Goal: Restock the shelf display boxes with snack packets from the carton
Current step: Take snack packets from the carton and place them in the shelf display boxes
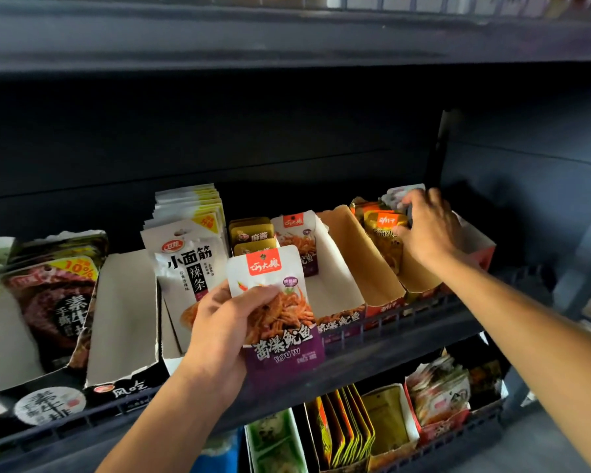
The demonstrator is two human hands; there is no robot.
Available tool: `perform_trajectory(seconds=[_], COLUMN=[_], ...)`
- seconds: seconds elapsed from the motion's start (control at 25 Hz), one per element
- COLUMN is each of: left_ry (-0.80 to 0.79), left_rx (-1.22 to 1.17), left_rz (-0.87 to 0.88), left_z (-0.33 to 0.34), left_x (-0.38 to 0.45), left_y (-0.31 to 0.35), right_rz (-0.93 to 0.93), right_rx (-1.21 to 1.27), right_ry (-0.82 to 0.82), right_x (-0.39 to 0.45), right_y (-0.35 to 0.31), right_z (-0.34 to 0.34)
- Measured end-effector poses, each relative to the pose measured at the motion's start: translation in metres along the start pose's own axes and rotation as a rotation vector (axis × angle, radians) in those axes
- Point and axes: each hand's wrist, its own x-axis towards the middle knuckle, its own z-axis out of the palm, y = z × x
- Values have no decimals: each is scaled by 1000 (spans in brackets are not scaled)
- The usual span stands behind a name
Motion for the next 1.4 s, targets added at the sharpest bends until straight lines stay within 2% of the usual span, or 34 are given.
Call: perform_trajectory(seconds=[0.12, 0.2, 0.24, 0.28, 0.36, 0.4, 0.44, 0.52, 0.6, 0.68, 0.76, 0.8, 0.88, 1.0, 1.12, 1.2, 1.32, 1.4], left_ry=[-29, -34, -30, -27, -47, -68, -83, -87, -59, -2, -53, -108, -186, -255, -329, -329, -299, -308], left_rx=[27, 28, 34, 44, 76, 91, 112, 223, 456, 862, 1232, 1340, 1518, 1851, 1930, 1905, 1894, 1918], left_rz=[48, 106, 141, 175, 236, 265, 295, 385, 519, 710, 879, 875, 764, 592, 587, 605, 652, 642], left_z=[-2, -2, -2, -1, 3, 7, 9, 8, -2, -19, -29, -30, -28, -28, -30, -31, -32, -32], left_x=[5, 7, 8, 9, 9, 7, 6, 4, 9, 19, 28, 31, 32, 34, 35, 34, 33, 32], left_y=[0, -2, -4, -7, -11, -12, -11, -4, 3, 6, 2, -1, -8, -20, -28, -28, -24, -24], right_rz=[11, -20, -62, -131, -261, -307, -335, -302, -164, -32, 54, 68, 51, 42, 47, -29, -247, -254], right_rx=[55, 236, 392, 568, 841, 900, 929, 937, 944, 937, 959, 958, 936, 886, 757, 537, 214, 168], right_ry=[24, 81, 33, -95, -468, -617, -689, -656, -516, -358, -299, -318, -398, -419, -467, -469, -302, -194], right_x=[-12, -30, -42, -54, -75, -81, -82, -74, -57, -35, -15, -7, 3, 11, 11, 10, 5, 0], right_y=[-8, -23, -37, -52, -83, -94, -101, -107, -103, -90, -79, -76, -79, -92, -105, -112, -117, -115], right_z=[-10, -28, -41, -53, -77, -84, -88, -88, -83, -75, -67, -63, -52, -33, -15, -4, 8, 13])
